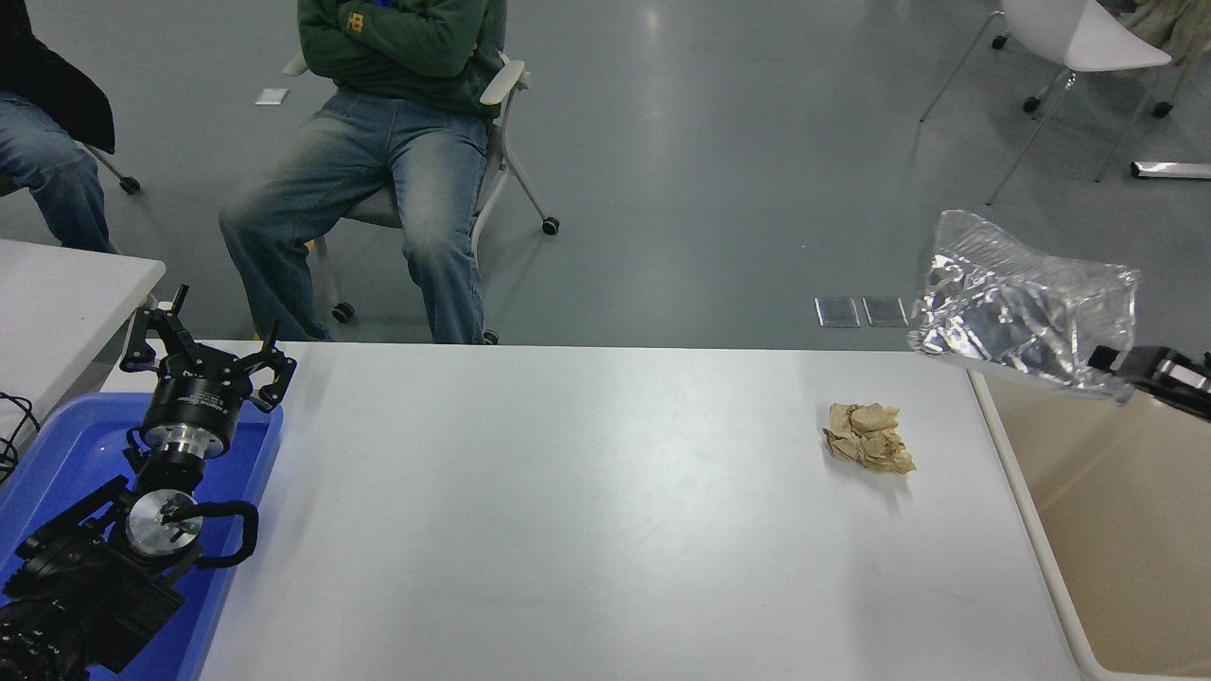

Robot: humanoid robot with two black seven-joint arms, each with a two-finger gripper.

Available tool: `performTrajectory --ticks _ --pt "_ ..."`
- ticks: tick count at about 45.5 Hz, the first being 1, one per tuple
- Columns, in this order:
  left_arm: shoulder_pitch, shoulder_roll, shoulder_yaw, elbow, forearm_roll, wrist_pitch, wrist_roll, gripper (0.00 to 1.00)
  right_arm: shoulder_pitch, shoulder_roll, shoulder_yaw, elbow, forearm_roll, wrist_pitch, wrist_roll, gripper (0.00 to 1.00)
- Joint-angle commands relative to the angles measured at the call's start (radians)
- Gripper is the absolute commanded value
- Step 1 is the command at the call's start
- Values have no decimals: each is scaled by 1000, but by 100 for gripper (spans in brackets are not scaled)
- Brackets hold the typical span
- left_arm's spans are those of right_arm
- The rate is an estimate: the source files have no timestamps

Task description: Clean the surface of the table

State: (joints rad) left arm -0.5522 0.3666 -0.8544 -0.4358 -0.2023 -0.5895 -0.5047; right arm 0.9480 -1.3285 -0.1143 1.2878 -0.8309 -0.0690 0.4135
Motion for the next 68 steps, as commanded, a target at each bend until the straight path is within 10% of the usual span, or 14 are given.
performTrajectory --ticks 1,18,68 --pt "0 0 0 0 0 0 0 100 -123 38 1 -186 85 -8 13 0" --pt "0 0 0 0 0 0 0 100 -359 267 7 -490 322 -61 2 0" --pt "0 0 0 0 0 0 0 100 -434 920 8 -1329 407 -29 -174 0"
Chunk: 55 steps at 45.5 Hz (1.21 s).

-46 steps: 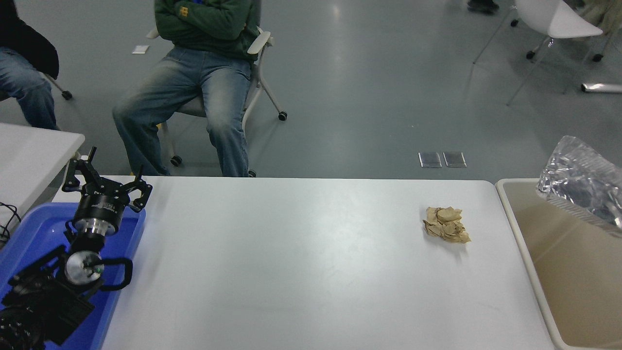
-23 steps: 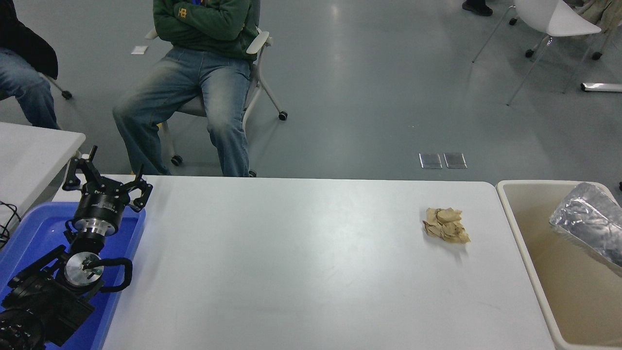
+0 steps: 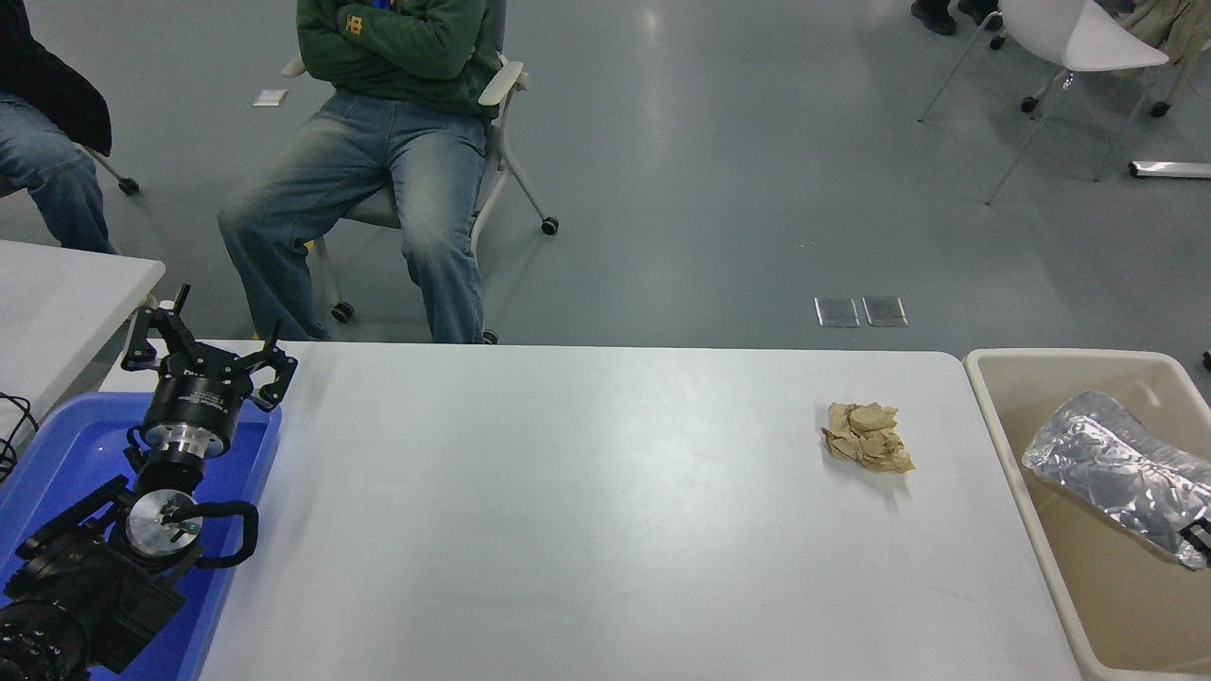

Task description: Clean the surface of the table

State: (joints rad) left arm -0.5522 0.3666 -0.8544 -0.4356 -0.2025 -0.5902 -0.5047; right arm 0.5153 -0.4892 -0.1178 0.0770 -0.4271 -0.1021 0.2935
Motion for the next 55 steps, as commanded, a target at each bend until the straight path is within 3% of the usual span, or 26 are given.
performTrajectory --ticks 1,13,41,42,43,45,46,55 --pt "0 0 0 0 0 1 0 100 -1 83 12 -118 4 2 -56 0" --pt "0 0 0 0 0 0 0 100 2 95 26 -134 88 -10 -74 0" --pt "0 0 0 0 0 0 0 100 5 106 27 -140 113 -53 -76 0" --pt "0 0 0 0 0 0 0 100 6 106 27 -141 114 -57 -76 5" --pt "0 0 0 0 0 0 0 100 6 106 29 -146 114 -73 -74 40" --pt "0 0 0 0 0 0 0 100 6 106 29 -154 123 -103 -71 93" --pt "0 0 0 0 0 0 0 100 6 106 26 -152 126 -106 -70 100" --pt "0 0 0 0 0 1 0 100 8 106 26 -154 126 -114 -70 100"
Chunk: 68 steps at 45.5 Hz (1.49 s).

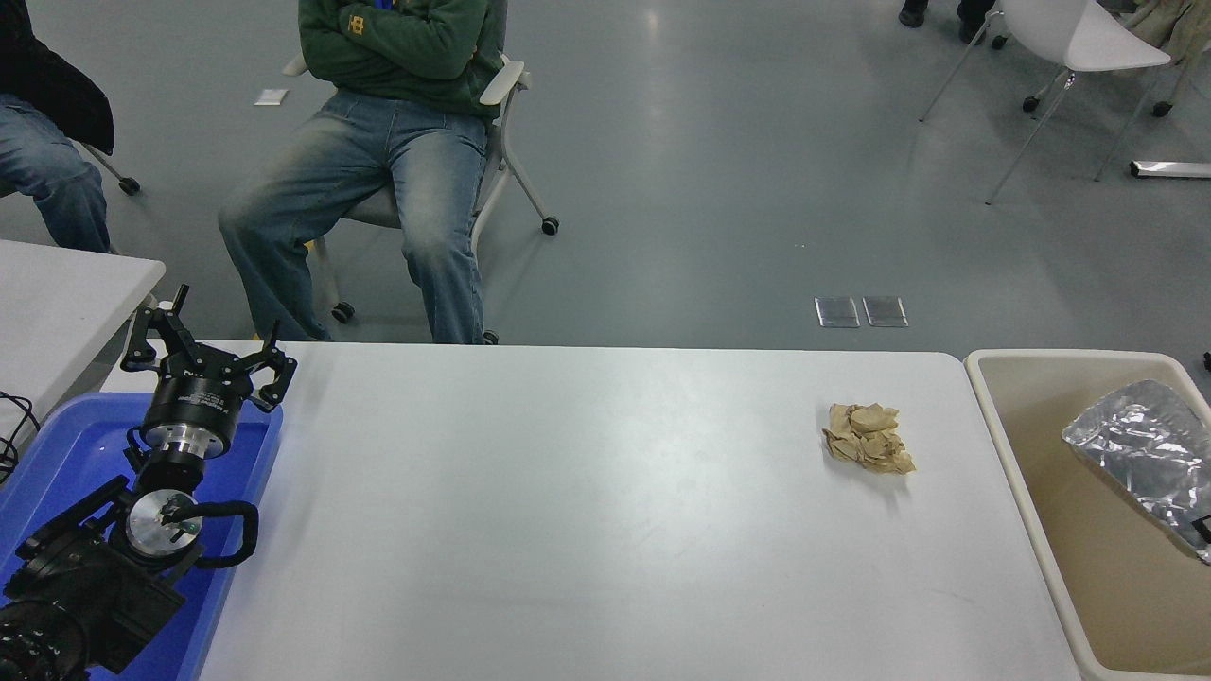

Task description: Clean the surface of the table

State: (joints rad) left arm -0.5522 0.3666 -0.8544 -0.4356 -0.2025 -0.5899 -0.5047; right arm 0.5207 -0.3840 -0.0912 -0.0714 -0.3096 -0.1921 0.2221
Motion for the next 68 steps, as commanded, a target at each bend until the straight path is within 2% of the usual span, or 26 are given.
performTrajectory --ticks 1,38,54,62,68 --pt "0 0 0 0 0 1 0 100 1 1 -1 -5 9 -24 2 100" --pt "0 0 0 0 0 1 0 100 9 -32 1 -7 14 -7 -3 100" --pt "0 0 0 0 0 1 0 100 21 -58 11 13 106 8 -3 100" --pt "0 0 0 0 0 1 0 100 44 -162 237 169 106 7 -1 100" --pt "0 0 0 0 0 -1 0 100 55 -164 424 237 107 8 13 100"
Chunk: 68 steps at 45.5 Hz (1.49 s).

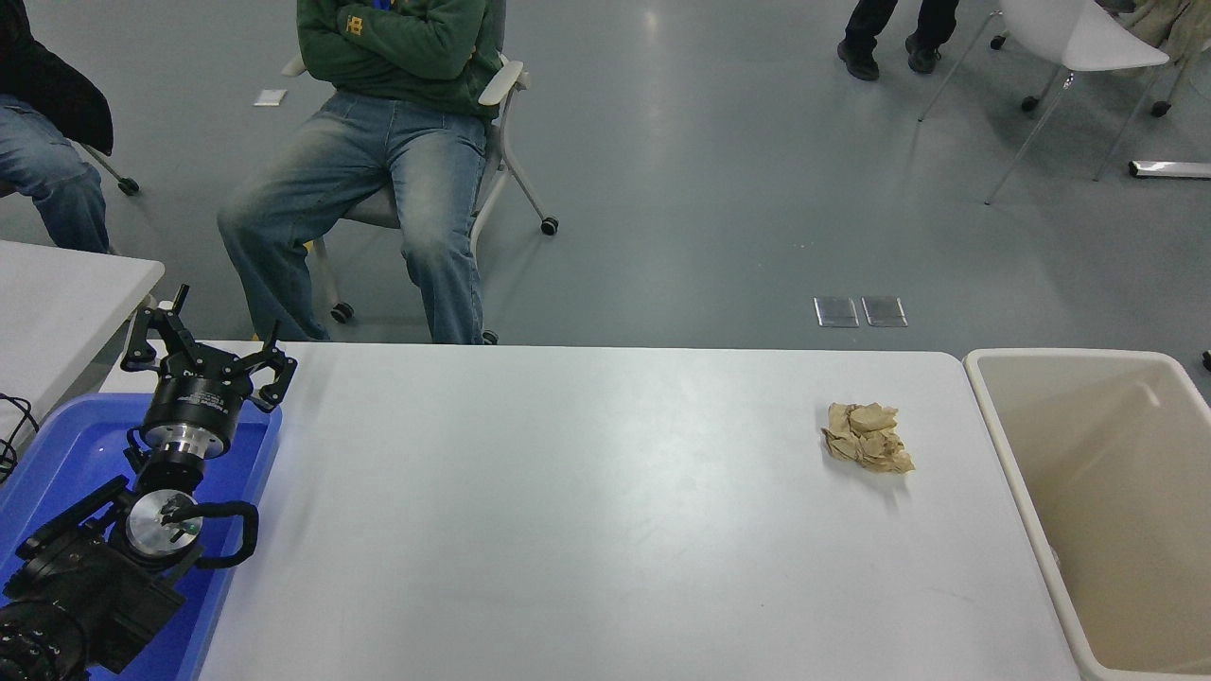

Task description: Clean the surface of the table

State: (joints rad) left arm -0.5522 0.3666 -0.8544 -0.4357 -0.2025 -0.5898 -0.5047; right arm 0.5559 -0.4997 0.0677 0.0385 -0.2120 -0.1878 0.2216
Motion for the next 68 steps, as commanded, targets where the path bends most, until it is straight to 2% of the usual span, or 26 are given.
performTrajectory --ticks 1,6,12,17,24,30,50,68 --pt "0 0 0 0 0 1 0 100 19 -48 308 142 9 4 16 100" --pt "0 0 0 0 0 1 0 100 10 -63 506 217 9 21 15 100" --pt "0 0 0 0 0 1 0 100 -4 -94 655 291 28 203 2 100" --pt "0 0 0 0 0 1 0 100 -43 -105 744 378 101 284 5 100" --pt "0 0 0 0 0 1 0 100 -119 -100 869 564 118 326 10 100" --pt "0 0 0 0 0 1 0 100 -186 -42 1011 713 118 343 7 100" --pt "0 0 0 0 0 1 0 100 -176 116 1046 745 137 426 13 100" --pt "0 0 0 0 0 -1 0 100 -114 105 1032 728 134 444 13 100"
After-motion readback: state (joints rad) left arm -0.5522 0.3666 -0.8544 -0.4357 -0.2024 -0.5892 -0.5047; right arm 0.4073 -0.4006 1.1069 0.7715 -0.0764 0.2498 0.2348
